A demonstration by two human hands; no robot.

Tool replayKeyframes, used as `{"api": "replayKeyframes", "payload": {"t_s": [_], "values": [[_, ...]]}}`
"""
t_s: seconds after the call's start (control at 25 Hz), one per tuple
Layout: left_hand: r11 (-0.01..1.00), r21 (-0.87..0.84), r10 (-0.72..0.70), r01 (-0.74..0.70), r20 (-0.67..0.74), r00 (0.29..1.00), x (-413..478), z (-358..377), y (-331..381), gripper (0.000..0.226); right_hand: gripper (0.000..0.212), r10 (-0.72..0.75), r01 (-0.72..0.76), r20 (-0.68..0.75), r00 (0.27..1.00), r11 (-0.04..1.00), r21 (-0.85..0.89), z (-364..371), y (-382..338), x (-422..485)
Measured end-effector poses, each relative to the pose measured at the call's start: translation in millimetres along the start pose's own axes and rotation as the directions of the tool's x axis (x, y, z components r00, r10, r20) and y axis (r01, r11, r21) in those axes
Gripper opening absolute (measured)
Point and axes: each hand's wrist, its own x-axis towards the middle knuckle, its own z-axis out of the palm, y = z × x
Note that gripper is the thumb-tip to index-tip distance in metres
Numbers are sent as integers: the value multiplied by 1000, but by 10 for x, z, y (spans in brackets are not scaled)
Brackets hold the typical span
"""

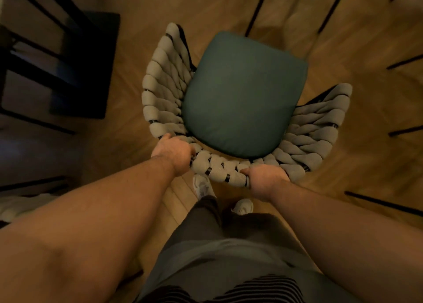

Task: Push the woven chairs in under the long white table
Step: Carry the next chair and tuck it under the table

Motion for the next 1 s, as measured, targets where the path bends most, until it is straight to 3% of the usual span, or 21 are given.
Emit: {"api": "replayKeyframes", "payload": {"t_s": [0.12,0.32,0.52,0.76,1.0], "values": [[997,-39,-59,61,28,998,-68,-26,-298,35,46,-61,62,29,998,998,-21,-349,-150,198],[962,-178,-200,208,65,978,-96,-37,-591,33,46,-145,150,41,989,975,-162,-829,-321,547],[870,-338,-307,358,195,931,-66,-201,-510,41,43,-297,323,128,946,894,-310,-1366,-116,925],[657,-565,-457,500,228,859,130,-449,-215,34,42,-395,459,245,885,659,-597,-2197,130,1387],[454,-674,-506,583,343,791,175,-344,-251,42,42,-422,499,321,848,433,-750,-2549,-225,1760]]}}
